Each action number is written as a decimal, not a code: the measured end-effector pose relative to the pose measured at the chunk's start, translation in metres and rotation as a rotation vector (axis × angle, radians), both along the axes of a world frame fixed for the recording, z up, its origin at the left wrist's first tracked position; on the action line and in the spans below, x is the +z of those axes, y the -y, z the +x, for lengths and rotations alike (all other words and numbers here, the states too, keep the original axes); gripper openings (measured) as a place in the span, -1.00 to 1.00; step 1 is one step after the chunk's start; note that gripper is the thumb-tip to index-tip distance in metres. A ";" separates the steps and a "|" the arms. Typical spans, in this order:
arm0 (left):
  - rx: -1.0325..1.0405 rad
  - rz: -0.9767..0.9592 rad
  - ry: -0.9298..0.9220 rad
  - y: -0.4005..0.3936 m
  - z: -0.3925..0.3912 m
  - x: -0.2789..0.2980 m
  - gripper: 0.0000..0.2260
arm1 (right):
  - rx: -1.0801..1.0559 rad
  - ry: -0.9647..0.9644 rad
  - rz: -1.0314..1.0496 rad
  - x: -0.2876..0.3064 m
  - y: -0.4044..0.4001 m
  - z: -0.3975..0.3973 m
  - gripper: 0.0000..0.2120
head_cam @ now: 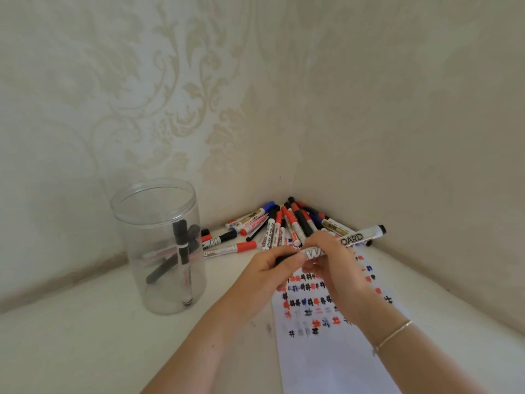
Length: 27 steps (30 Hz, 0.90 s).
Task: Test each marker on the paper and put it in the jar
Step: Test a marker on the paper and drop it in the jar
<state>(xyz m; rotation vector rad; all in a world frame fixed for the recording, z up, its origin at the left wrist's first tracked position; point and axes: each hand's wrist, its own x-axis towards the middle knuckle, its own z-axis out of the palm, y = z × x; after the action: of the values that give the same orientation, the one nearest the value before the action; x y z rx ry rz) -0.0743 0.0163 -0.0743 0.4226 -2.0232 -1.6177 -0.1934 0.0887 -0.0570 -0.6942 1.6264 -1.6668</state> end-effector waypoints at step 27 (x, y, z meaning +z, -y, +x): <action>0.937 -0.714 -0.121 0.057 0.109 0.163 -0.88 | 0.007 -0.794 0.487 0.000 0.066 -0.047 -0.86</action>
<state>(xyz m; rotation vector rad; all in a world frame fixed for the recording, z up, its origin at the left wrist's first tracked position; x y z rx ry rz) 0.0352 -0.0407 0.0891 0.7941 -1.7268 -0.3279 -0.2406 0.0231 -0.0570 -1.1750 2.4438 -0.9367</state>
